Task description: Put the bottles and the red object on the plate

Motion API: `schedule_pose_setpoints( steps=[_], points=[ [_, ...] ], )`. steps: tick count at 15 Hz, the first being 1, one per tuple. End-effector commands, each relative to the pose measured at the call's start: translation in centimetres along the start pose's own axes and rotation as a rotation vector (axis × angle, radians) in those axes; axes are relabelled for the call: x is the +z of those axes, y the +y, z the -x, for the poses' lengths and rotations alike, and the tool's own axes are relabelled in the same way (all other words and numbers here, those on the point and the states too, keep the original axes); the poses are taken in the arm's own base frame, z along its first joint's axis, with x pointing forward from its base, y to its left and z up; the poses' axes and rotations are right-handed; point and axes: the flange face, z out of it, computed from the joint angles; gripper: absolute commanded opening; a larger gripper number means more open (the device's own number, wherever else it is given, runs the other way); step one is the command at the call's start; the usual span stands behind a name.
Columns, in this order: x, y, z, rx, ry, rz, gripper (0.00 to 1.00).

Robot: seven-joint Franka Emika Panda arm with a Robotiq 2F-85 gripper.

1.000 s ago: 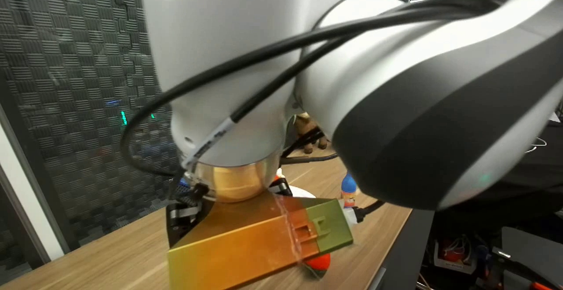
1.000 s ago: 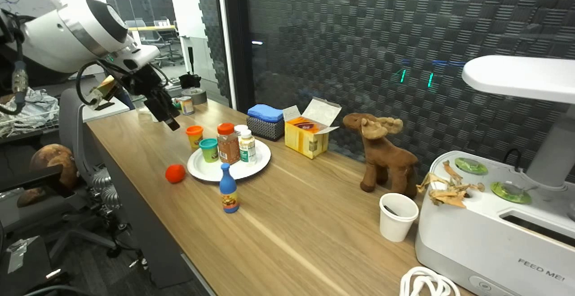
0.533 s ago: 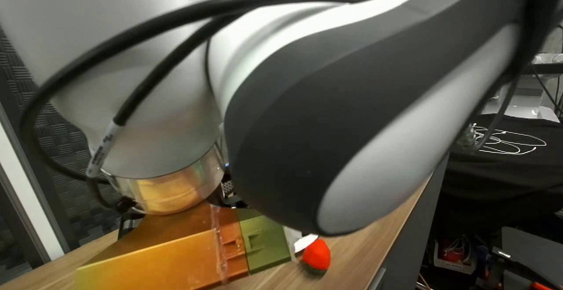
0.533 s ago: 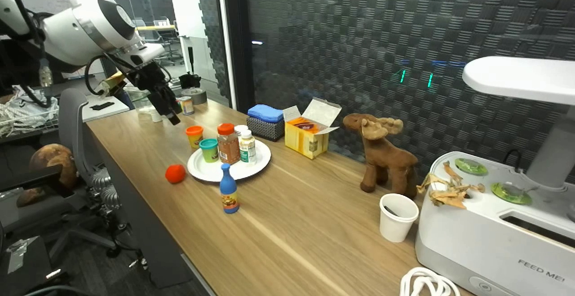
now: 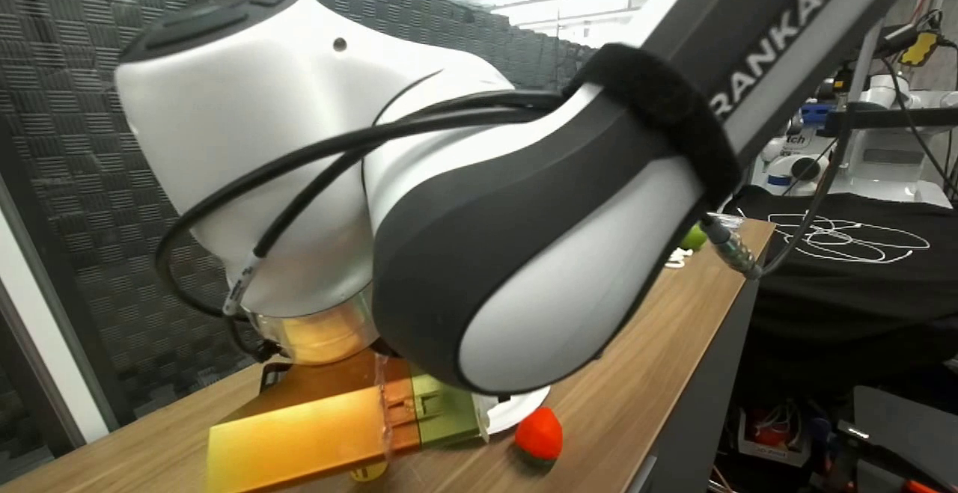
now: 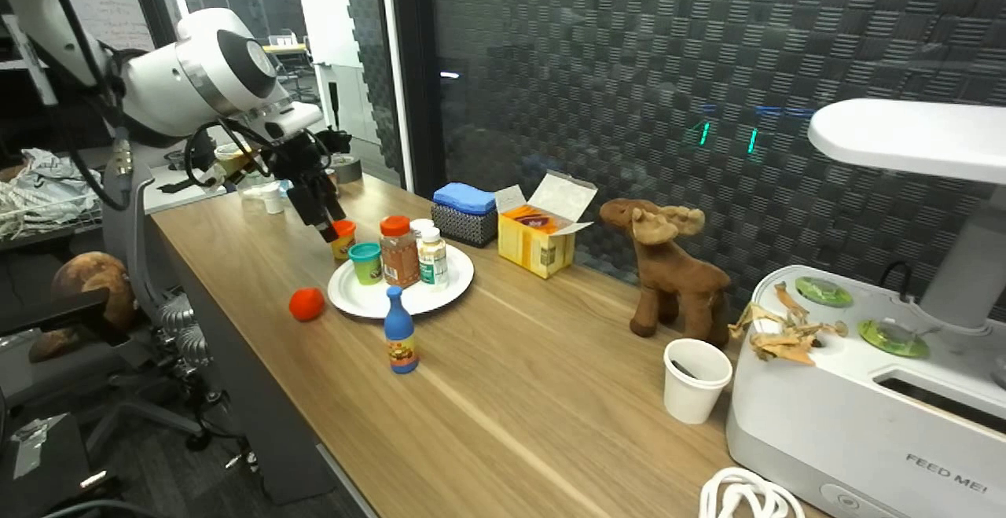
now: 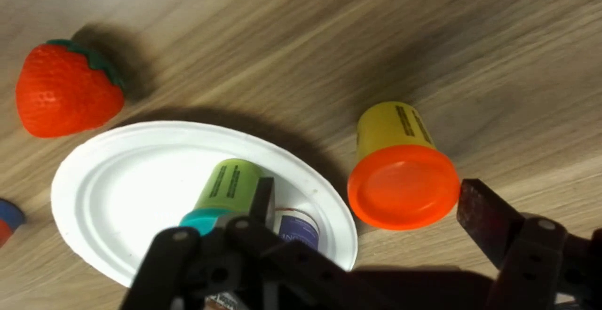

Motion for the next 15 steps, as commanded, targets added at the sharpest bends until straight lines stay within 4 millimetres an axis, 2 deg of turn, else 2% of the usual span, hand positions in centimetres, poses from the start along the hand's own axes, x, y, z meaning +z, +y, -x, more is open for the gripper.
schedule_pose_setpoints(
  steps=[1,7,11,12,13,15],
  points=[
    [0.3,-0.6,-0.6,0.026,-0.053,-0.003,1.00],
    [0.4,-1.2,-0.5,0.082,-0.116,-0.022,1.00],
    [0.5,-2.5,-0.3,0.073,-0.089,-0.076,1.00],
    [0.5,-2.7,-0.1,0.069,-0.091,-0.084,0.90],
    [0.5,-2.9,0.1,0.064,-0.087,-0.088,0.73],
    [0.5,-3.1,0.4,0.058,-0.077,-0.090,0.58]
  ],
)
